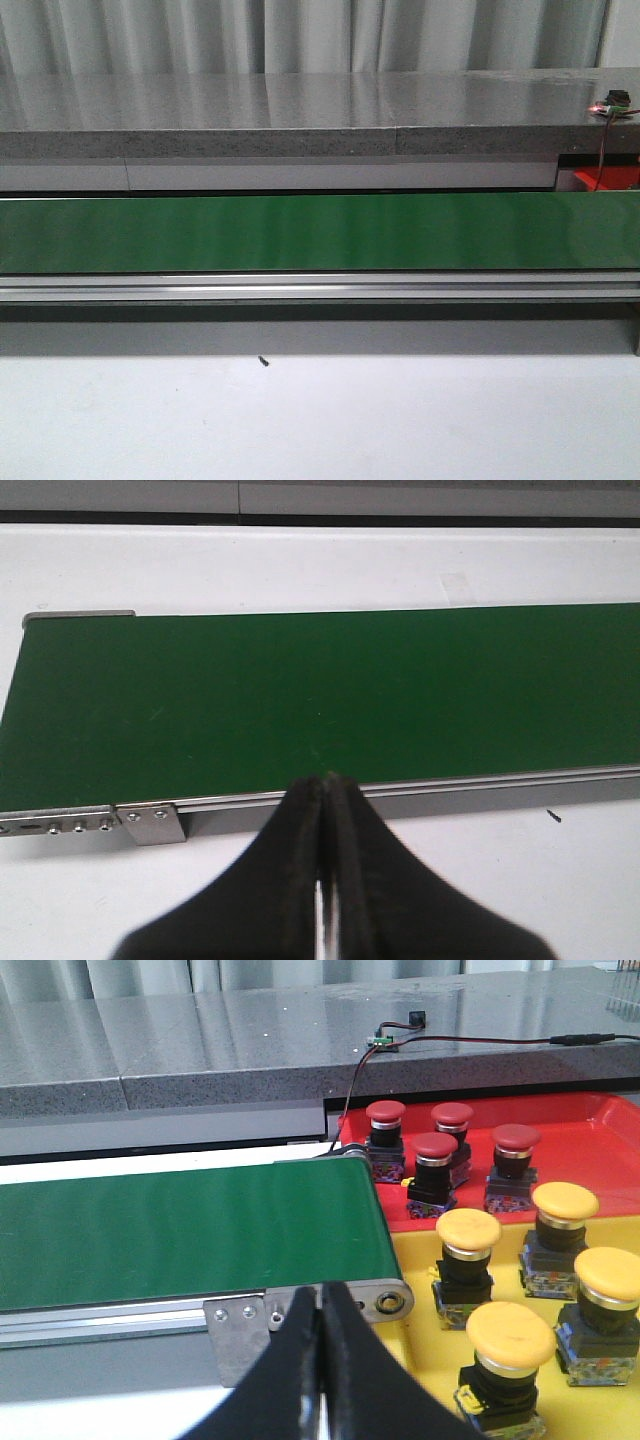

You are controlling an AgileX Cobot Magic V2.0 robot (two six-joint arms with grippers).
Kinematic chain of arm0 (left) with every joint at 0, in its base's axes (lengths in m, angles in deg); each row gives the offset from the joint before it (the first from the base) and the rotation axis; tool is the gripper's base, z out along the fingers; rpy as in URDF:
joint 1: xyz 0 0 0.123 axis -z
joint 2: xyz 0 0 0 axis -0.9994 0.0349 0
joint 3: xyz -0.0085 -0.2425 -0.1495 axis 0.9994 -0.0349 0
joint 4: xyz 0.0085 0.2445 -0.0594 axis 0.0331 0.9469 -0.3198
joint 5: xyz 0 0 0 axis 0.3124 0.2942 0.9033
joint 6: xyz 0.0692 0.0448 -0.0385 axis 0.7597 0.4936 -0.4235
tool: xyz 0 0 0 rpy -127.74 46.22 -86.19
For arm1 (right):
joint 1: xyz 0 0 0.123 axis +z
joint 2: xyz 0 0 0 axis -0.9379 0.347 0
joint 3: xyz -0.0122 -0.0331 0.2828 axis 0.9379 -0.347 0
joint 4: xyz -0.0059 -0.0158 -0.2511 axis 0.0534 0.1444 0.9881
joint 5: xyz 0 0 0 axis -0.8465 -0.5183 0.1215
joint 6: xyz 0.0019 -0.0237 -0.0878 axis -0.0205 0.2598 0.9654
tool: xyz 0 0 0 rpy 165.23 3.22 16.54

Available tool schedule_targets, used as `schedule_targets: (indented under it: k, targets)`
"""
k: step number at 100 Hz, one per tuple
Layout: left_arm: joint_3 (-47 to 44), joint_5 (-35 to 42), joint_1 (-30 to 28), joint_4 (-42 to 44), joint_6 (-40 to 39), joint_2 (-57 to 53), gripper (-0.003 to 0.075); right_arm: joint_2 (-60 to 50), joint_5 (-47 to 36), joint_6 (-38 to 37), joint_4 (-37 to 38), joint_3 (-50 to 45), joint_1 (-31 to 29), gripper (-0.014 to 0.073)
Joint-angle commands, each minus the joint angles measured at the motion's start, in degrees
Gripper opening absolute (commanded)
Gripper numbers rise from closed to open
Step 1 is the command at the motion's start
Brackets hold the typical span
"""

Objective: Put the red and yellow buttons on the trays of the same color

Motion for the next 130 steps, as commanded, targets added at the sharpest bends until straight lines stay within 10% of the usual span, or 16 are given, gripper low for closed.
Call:
schedule_targets:
  k: [1, 65, 97, 130]
  targets:
    - [1.48, 3.48, 0.44, -1.54, -0.03, -0.11, -0.002, -1.09, -4.23, 0.51, 0.18, 1.03, 0.11, -0.012]
    - [1.48, 5.85, 0.44, 0.43, -0.03, -0.95, -0.002, -1.09, -4.23, 0.51, 0.18, 1.03, 0.11, -0.012]
    - [-7.93, 29.9, 2.1, 10.28, -6.85, -9.81, -0.002, -1.09, -4.23, 0.51, 0.18, 1.03, 0.11, -0.012]
    - [-21.19, 36.85, 2.11, 16.75, -12.06, -20.95, -0.002, -1.09, -4.23, 0.51, 0.18, 1.03, 0.11, -0.012]
